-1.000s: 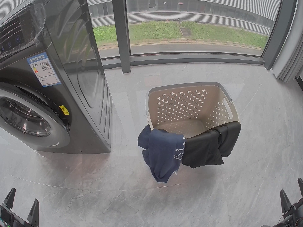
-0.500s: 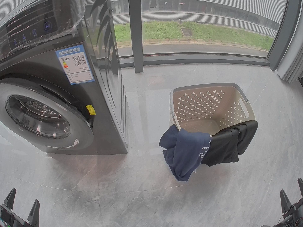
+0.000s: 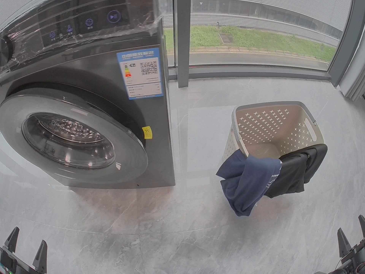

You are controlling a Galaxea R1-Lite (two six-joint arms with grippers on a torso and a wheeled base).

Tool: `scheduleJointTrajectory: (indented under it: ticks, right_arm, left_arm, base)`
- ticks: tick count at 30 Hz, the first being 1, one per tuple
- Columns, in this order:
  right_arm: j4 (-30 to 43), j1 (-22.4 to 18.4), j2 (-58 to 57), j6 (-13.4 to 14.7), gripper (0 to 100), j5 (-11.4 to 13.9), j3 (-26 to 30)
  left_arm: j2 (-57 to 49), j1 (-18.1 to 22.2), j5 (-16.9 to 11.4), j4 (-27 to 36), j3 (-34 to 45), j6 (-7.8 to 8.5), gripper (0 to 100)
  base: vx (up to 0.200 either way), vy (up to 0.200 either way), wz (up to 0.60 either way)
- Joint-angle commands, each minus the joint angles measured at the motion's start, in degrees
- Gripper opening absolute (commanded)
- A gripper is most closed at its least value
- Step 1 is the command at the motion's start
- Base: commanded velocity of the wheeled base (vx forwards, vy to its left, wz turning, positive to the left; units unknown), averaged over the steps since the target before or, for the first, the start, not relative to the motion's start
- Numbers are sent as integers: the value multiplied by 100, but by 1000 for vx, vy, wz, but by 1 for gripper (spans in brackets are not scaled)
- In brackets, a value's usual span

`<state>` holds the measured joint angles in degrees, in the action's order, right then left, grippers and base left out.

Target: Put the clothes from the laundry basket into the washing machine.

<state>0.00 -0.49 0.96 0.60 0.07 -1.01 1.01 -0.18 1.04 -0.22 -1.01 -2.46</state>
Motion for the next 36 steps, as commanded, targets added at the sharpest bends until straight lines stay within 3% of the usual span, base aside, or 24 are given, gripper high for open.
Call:
scheduleJointTrajectory:
  ticks: [1, 10, 17, 22, 25, 36]
  right_arm:
    - [0, 5, -96, 2, 100, 1, 101]
    - [0, 5, -96, 2, 100, 1, 101]
    - [0, -4, -96, -7, 100, 1, 101]
    - [9, -4, -96, -16, 100, 19, 101]
    - [0, -4, -96, -16, 100, 19, 101]
    - [9, -22, -96, -7, 100, -34, 101]
  left_arm:
    - [-92, 1, -7, -4, 92, 0, 100]
    - [-92, 1, 2, -4, 101, -26, 100]
    - [-92, 1, -7, -13, 101, 53, 100]
    - [-92, 1, -7, -4, 101, 53, 100]
    - [-92, 1, -16, -4, 101, 150, 100]
    - [-92, -8, -77, 4, 92, 106, 100]
  base:
    - [0, 200, 0]
    - [0, 200, 0]
    - [0, 200, 0]
    - [0, 0, 0]
    - [0, 0, 0]
    - [0, 0, 109]
